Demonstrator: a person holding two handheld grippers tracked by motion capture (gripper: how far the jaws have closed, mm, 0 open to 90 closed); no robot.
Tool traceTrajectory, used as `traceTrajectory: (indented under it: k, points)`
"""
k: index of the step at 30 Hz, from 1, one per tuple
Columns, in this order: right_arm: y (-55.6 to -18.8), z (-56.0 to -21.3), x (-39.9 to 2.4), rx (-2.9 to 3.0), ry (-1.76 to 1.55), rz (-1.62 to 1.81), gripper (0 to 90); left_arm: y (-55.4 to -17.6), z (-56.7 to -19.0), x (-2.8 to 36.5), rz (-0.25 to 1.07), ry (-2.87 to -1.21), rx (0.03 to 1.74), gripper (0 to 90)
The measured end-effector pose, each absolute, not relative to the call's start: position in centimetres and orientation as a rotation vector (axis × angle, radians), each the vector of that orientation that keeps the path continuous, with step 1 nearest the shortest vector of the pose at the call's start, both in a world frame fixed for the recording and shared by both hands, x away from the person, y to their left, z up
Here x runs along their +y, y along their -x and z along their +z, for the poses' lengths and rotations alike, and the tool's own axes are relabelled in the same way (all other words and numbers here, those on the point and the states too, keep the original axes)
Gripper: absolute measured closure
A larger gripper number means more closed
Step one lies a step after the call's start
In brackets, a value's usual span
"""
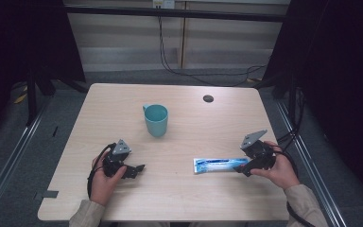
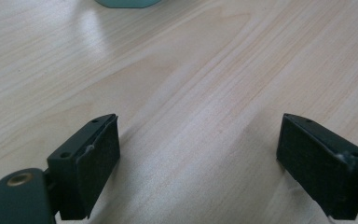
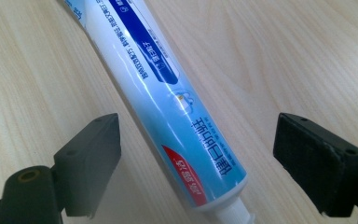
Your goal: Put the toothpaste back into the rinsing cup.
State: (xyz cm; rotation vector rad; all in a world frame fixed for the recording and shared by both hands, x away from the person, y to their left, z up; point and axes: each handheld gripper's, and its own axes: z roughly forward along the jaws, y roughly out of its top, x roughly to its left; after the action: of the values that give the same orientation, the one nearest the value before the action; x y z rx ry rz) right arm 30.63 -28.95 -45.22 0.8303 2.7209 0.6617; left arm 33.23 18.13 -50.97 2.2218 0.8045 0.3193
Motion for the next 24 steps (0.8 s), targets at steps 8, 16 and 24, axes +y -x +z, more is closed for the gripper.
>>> traceTrajectory:
  k: [8,16,24]
  points:
    - [-30.9,-45.8,-28.5,2.752,-0.810,0.644,15.5,-33.2,-51.0,18.1,0.319,-2.222,0.804,12.9]
    - [-30.9,-46.7,-28.3,2.782,-0.808,0.635,19.7,-33.2,-51.0,18.1,0.319,-2.222,0.804,12.9]
    - [-30.9,-47.5,-28.4,2.797,-0.818,0.643,24.6,-33.2,-51.0,18.1,0.319,-2.222,0.804,12.9]
